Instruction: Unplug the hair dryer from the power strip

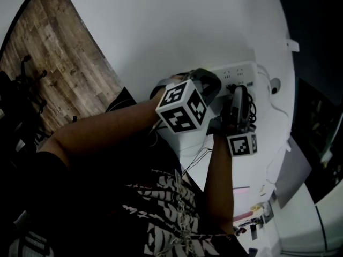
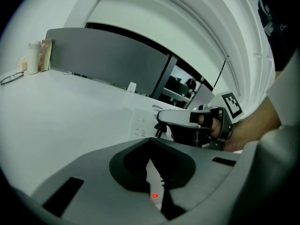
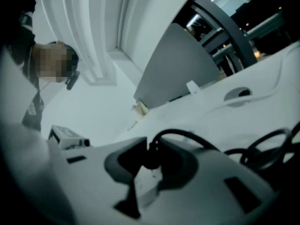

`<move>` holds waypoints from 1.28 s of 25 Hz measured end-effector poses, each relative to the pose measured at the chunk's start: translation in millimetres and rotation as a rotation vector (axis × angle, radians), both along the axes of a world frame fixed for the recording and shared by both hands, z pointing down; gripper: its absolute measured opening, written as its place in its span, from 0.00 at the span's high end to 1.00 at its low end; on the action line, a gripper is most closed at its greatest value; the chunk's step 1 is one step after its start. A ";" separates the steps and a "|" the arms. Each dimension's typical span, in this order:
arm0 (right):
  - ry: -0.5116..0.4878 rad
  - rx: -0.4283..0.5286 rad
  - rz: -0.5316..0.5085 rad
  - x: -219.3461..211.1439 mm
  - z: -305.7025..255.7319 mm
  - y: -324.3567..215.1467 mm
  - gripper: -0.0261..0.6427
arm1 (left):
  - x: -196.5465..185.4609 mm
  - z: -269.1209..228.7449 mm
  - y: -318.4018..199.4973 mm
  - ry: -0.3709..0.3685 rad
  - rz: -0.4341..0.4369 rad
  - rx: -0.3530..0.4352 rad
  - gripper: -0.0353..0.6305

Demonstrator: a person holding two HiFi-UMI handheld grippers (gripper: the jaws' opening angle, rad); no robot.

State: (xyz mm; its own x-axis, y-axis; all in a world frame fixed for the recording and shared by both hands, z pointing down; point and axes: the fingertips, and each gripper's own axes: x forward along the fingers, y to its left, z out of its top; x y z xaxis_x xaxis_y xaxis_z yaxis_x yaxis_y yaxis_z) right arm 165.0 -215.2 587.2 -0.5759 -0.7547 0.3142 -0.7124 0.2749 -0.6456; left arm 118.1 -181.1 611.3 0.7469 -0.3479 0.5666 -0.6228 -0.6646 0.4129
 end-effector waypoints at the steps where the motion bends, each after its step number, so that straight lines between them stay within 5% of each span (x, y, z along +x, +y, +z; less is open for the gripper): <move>1: 0.023 0.008 -0.010 0.0 0.5 0.2 0.83 | -0.5 -0.3 0.0 0.008 -0.005 -0.009 0.91; 6: 0.111 0.044 -0.052 -5.9 -2.8 2.6 0.82 | -4.7 -3.4 2.3 0.021 -0.011 -0.011 0.91; 14: 0.092 0.069 -0.011 -1.1 -9.4 -2.6 0.83 | -5.8 -3.6 4.3 0.022 -0.005 -0.021 0.91; 25: 0.122 0.072 -0.082 -6.9 -6.9 2.2 0.84 | -4.2 -2.5 2.0 0.016 -0.008 -0.033 0.91; 32: 0.379 0.207 -0.143 -16.4 -7.4 6.5 0.81 | -4.0 -2.1 3.3 0.006 0.009 -0.022 0.91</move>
